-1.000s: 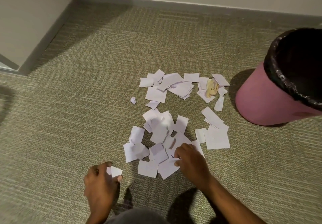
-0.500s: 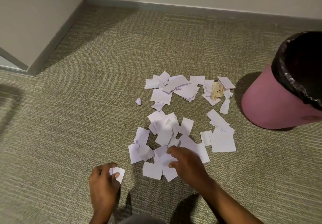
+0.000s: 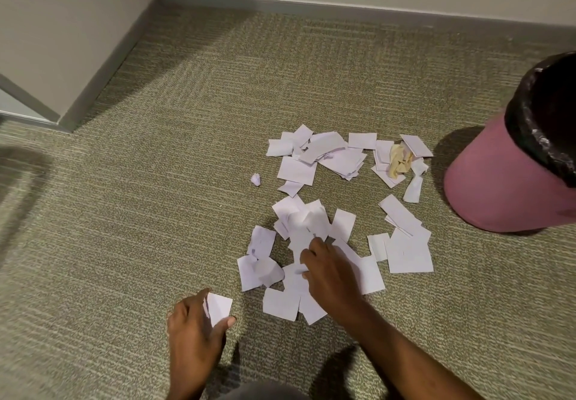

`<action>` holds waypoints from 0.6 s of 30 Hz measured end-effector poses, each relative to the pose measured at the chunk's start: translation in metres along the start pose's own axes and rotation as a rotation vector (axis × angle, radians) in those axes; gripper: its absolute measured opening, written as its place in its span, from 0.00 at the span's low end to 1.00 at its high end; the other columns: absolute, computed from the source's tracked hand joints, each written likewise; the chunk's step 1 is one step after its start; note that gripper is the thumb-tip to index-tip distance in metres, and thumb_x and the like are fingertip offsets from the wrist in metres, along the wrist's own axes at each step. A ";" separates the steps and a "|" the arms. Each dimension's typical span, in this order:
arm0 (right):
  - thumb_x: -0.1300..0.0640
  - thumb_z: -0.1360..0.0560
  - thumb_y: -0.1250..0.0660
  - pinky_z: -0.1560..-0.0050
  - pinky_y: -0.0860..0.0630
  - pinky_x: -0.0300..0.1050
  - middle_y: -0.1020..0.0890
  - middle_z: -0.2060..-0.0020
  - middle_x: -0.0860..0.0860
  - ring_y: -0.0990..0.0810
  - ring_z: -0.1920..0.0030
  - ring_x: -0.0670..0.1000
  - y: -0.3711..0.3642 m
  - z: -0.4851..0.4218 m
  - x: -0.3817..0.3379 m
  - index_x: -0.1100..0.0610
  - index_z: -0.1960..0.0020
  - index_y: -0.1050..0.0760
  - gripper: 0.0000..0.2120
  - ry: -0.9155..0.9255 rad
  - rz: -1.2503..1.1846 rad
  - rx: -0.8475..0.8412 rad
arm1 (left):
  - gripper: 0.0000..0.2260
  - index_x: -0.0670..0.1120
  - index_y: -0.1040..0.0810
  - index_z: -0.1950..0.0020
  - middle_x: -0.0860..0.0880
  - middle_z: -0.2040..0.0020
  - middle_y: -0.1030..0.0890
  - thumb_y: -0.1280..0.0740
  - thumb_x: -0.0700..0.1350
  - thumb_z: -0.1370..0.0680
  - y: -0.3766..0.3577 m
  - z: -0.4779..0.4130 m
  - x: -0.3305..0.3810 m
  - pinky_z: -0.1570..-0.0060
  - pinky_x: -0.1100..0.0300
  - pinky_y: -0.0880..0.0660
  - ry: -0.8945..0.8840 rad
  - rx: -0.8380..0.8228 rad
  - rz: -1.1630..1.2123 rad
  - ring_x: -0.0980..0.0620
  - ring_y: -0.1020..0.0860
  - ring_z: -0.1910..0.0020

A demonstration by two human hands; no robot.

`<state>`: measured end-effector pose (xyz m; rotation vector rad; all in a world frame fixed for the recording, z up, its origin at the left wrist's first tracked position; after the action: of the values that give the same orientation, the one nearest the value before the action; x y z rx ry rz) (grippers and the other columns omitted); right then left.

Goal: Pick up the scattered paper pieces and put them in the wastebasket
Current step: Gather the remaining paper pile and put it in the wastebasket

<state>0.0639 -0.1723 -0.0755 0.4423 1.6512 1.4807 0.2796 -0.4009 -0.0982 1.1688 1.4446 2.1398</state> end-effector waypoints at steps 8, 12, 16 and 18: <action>0.53 0.27 0.19 0.54 0.17 0.54 0.15 0.54 0.55 0.15 0.53 0.60 0.024 -0.010 0.017 0.50 0.39 0.21 0.19 -0.260 -0.298 0.068 | 0.32 0.43 0.18 0.34 0.39 0.46 0.21 0.15 0.52 0.34 -0.005 0.001 0.015 0.48 0.44 0.29 0.101 0.009 -0.065 0.33 0.24 0.44; 0.51 0.24 0.21 0.43 0.19 0.54 0.14 0.40 0.55 0.16 0.39 0.59 0.027 -0.033 0.013 0.49 0.26 0.26 0.29 -0.291 -0.312 -0.025 | 0.27 0.47 0.15 0.38 0.42 0.48 0.16 0.14 0.46 0.35 -0.004 0.007 0.030 0.52 0.43 0.24 0.126 -0.022 -0.241 0.35 0.20 0.48; 0.46 0.25 0.21 0.44 0.21 0.52 0.15 0.37 0.52 0.17 0.37 0.58 0.022 -0.044 0.007 0.52 0.30 0.25 0.28 -0.317 -0.153 -0.097 | 0.22 0.49 0.13 0.40 0.44 0.49 0.18 0.16 0.41 0.33 -0.003 0.010 0.033 0.58 0.45 0.22 0.155 0.049 -0.188 0.36 0.21 0.50; 0.46 0.26 0.20 0.47 0.21 0.51 0.14 0.42 0.52 0.16 0.40 0.58 0.018 -0.042 0.005 0.52 0.35 0.24 0.25 -0.315 -0.090 -0.083 | 0.17 0.50 0.13 0.41 0.45 0.48 0.18 0.19 0.39 0.28 0.001 0.008 0.031 0.57 0.48 0.22 0.170 0.084 -0.145 0.38 0.21 0.50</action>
<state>0.0236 -0.1907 -0.0634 0.5189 1.3400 1.3316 0.2666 -0.3759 -0.0821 0.8961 1.6518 2.1397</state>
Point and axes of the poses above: each hand's wrist, its own z-axis away from the middle knuckle, its own y-axis out of the back of the hand, x = y × z, the point moved 3 cm from there along -z, towards the middle knuckle
